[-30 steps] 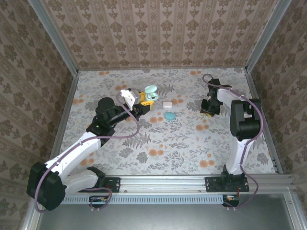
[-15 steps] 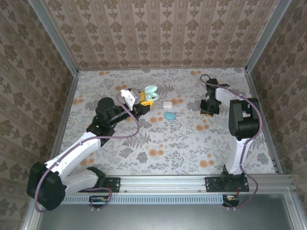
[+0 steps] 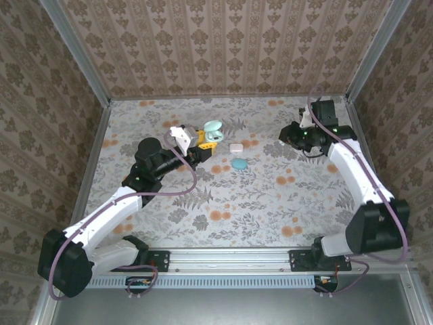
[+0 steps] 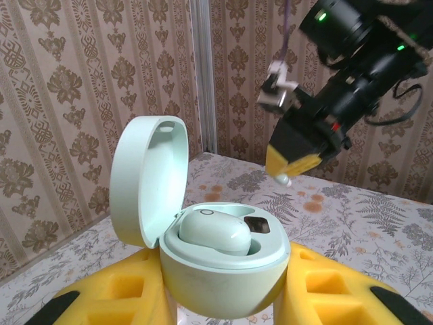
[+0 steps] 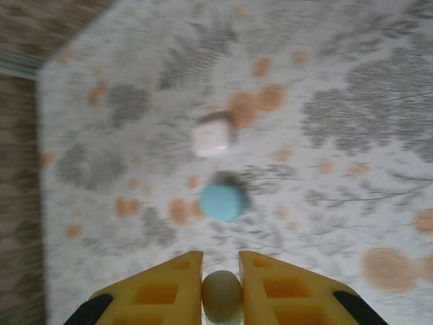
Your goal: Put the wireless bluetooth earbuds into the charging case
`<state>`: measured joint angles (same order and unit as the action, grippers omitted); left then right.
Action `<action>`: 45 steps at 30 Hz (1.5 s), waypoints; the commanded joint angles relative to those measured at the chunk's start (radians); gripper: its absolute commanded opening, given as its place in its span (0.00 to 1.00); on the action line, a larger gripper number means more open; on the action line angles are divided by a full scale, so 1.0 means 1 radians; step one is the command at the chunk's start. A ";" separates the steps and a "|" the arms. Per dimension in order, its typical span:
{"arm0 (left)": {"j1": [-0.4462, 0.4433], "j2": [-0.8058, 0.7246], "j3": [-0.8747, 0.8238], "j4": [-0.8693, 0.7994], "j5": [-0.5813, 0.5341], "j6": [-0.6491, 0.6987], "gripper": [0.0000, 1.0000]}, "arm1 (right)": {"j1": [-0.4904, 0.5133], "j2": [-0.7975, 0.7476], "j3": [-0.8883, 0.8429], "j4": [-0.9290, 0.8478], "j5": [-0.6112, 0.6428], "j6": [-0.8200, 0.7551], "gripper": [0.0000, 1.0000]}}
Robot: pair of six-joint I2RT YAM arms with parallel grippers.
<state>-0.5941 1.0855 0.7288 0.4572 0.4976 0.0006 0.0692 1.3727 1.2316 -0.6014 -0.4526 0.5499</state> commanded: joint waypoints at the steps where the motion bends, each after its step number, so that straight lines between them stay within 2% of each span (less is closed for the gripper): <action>1: 0.007 0.004 0.025 0.045 0.015 -0.010 0.26 | 0.032 -0.072 -0.037 0.061 -0.144 0.122 0.20; 9: 0.007 0.024 0.035 0.066 0.043 -0.024 0.26 | 0.141 -0.153 0.004 0.133 -0.182 0.197 0.20; 16: 0.007 0.031 0.042 0.062 0.071 -0.029 0.25 | 0.184 -0.203 0.048 0.154 -0.177 0.223 0.21; 20: 0.005 0.037 0.044 0.067 0.079 -0.030 0.26 | 0.213 -0.218 0.049 0.226 -0.203 0.267 0.21; 32: -0.003 0.060 0.070 0.069 0.137 -0.037 0.26 | 0.350 -0.142 0.071 0.374 -0.235 0.334 0.21; 45: -0.009 0.067 0.081 0.067 0.185 -0.037 0.25 | 0.404 -0.041 0.124 0.400 -0.255 0.326 0.21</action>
<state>-0.5953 1.1507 0.7753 0.4873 0.6495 -0.0265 0.4633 1.3151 1.3148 -0.2325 -0.6708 0.8680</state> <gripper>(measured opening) 0.328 0.209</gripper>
